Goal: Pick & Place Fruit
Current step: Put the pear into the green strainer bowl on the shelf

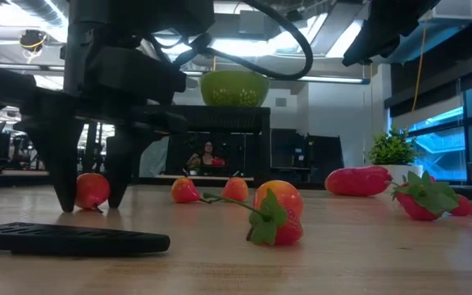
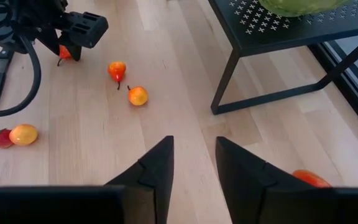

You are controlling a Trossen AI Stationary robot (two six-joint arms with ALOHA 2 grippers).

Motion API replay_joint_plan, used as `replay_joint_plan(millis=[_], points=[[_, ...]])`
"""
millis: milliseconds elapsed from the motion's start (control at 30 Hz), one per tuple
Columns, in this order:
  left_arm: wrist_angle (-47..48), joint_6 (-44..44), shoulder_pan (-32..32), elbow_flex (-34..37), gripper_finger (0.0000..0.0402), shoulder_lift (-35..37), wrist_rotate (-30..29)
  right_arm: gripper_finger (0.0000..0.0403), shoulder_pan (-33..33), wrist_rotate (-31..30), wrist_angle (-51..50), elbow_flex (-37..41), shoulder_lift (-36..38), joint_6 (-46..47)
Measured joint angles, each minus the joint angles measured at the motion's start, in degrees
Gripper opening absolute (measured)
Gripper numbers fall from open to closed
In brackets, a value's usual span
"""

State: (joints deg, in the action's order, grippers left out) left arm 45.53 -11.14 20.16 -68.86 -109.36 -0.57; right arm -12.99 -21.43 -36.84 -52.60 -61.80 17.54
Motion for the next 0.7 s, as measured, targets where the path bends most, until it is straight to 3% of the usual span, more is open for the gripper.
replay_joint_plan(millis=[300, 700], points=[[0.72, -0.06, -0.02, 0.0, 0.0128, -0.01, -0.21, 0.0099, 0.01, -0.01, 0.0, 0.0, 0.0, 0.0], [1.78, 1.6, -0.01, -0.44, 0.0123, 4.02, 0.27, 0.0084, 0.0, -0.01, 0.0, 0.0, 0.0, 0.0]])
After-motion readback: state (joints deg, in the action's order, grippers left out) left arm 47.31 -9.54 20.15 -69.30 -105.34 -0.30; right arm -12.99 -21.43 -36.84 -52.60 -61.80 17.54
